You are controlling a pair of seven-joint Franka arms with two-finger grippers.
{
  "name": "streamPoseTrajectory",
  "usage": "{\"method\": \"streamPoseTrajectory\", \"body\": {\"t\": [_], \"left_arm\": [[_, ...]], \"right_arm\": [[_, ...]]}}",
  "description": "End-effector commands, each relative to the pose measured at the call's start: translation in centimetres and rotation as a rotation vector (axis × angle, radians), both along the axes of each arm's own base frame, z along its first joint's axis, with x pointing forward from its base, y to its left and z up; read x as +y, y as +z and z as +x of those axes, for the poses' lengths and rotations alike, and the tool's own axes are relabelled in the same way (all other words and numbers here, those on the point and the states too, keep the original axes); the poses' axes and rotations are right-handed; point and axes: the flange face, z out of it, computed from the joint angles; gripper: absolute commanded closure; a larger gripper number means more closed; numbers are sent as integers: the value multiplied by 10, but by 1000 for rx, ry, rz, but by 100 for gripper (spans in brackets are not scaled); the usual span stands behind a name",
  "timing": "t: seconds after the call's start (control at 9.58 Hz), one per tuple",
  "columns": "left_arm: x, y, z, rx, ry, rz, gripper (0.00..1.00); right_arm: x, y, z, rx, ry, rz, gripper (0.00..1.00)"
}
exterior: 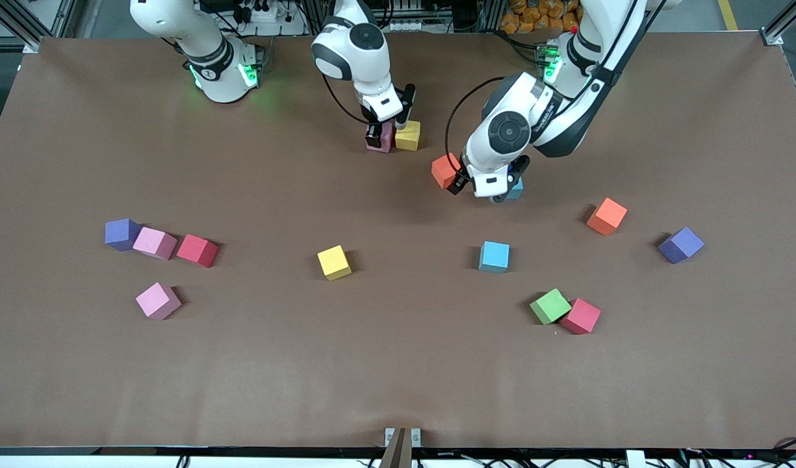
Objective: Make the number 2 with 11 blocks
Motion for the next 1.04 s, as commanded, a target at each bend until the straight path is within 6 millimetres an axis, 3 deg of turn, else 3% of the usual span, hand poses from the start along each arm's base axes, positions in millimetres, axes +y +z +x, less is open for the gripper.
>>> {"method": "streamPoseTrajectory", "body": {"t": [0.0, 0.94], "left_arm": [[-6, 0, -3, 28, -10, 10, 0], [-7, 3, -7, 68, 14, 5, 0]], "right_arm": [[3, 0, -4, -5, -15, 13, 50], [23, -7, -12, -31, -20, 39, 49]]}}
